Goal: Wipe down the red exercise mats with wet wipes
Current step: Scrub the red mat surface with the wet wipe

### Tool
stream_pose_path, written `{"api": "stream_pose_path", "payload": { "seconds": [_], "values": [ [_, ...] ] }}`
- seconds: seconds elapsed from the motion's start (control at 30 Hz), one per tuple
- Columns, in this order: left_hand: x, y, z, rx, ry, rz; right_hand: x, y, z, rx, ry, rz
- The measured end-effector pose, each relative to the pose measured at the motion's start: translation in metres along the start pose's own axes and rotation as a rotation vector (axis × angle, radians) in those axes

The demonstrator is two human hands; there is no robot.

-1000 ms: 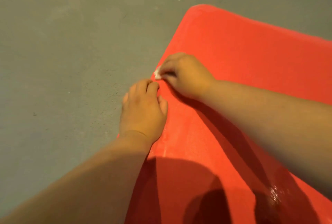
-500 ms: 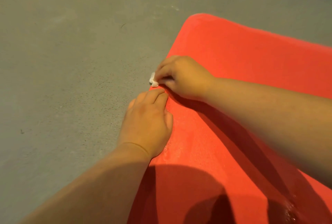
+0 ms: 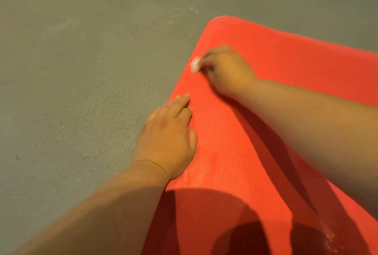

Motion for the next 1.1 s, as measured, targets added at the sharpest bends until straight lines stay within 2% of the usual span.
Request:
{"api": "stream_pose_path", "payload": {
  "seconds": [0.07,0.1,0.13,0.27,0.33,0.4,0.47,0.53,0.63,0.73,0.77,0.83,0.9,0.93,1.03,1.1],
  "values": [
    [0.000,0.000,0.000,0.024,-0.005,-0.022,-0.039,0.008,0.003,-0.112,-0.309,-0.017],
    [0.001,0.000,0.001,0.028,-0.001,-0.030,-0.044,0.008,0.000,-0.149,-0.404,0.017],
    [0.001,0.000,0.002,0.028,0.002,-0.032,-0.038,0.007,-0.005,-0.154,-0.402,0.046],
    [0.000,0.000,0.003,0.036,0.021,-0.033,0.027,0.000,-0.049,-0.054,0.035,0.204],
    [0.001,0.002,0.004,0.052,0.021,-0.005,0.030,0.010,-0.063,0.023,0.100,0.154],
    [-0.008,0.001,0.010,0.083,0.076,0.054,-0.006,0.023,-0.058,0.036,-0.016,-0.022],
    [-0.025,-0.005,0.022,0.072,0.216,0.081,-0.058,0.037,-0.052,0.005,-0.268,-0.131],
    [-0.038,-0.014,0.033,0.027,0.303,0.064,-0.074,0.044,-0.053,-0.050,-0.394,-0.087],
    [-0.037,-0.026,0.037,-0.012,0.230,-0.001,-0.030,0.025,-0.072,-0.086,-0.199,0.004],
    [-0.032,-0.023,0.038,-0.006,0.194,-0.019,-0.011,0.024,-0.088,0.012,0.026,0.074],
    [-0.032,-0.023,0.038,-0.006,0.194,-0.019,-0.025,0.026,-0.081,0.029,0.020,0.027],
    [-0.033,-0.025,0.039,-0.005,0.195,-0.027,-0.070,0.034,-0.061,-0.019,-0.195,-0.084],
    [-0.032,-0.026,0.039,-0.001,0.202,-0.027,-0.103,0.045,-0.052,-0.075,-0.443,-0.070],
    [-0.031,-0.025,0.040,-0.004,0.204,-0.027,-0.103,0.048,-0.052,-0.102,-0.471,-0.023],
    [-0.032,-0.023,0.041,0.003,0.202,-0.029,-0.056,0.045,-0.076,-0.078,-0.279,0.104],
    [-0.033,-0.023,0.041,0.002,0.203,-0.027,-0.021,0.044,-0.111,0.004,-0.112,0.160]
  ]
}}
Point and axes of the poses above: each hand's wrist, its own z-axis towards the middle knuckle, its own y-axis out of the back of the hand, x = y × z, the point moved 1 cm from there along z, towards the middle knuckle, and after that the axes turned 2 degrees about z, right-handed, at the moved point
